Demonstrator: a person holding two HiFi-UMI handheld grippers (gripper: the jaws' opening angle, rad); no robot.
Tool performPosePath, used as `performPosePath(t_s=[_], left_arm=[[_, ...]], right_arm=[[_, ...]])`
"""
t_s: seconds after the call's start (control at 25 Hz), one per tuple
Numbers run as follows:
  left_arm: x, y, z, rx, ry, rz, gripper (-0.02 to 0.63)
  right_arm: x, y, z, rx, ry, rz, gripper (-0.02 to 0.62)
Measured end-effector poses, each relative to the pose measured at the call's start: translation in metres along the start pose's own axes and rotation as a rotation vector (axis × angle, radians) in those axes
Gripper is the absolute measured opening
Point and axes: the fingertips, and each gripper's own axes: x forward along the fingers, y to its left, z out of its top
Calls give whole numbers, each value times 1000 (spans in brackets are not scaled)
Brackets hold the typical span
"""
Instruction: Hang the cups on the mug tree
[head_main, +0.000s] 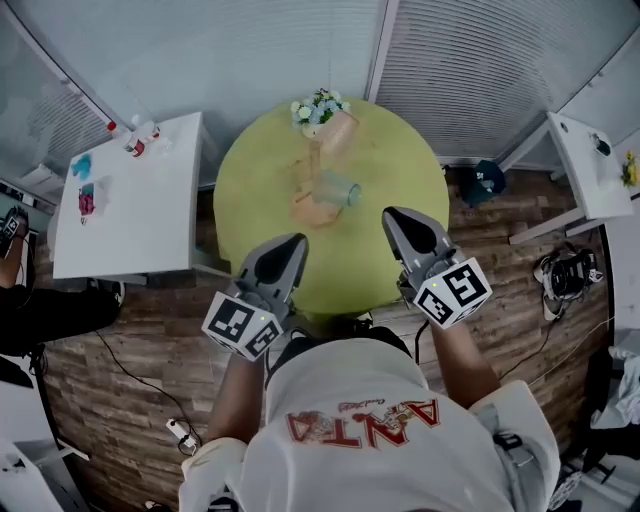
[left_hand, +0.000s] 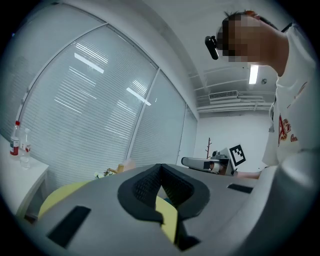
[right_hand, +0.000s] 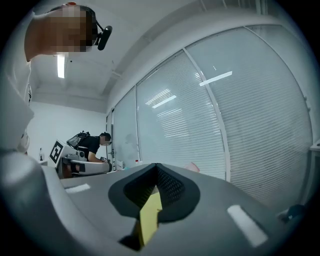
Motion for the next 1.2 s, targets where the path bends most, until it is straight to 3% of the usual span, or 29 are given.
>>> performPosePath(t_s=[0.4, 1.2], left_arm=[[-20, 0, 15, 22, -20, -2, 9], [-21, -2, 16, 33, -28, 14, 9]], right_arm=[[4, 22, 7, -30, 15, -13, 2], [2, 23, 6, -32, 32, 28, 2]])
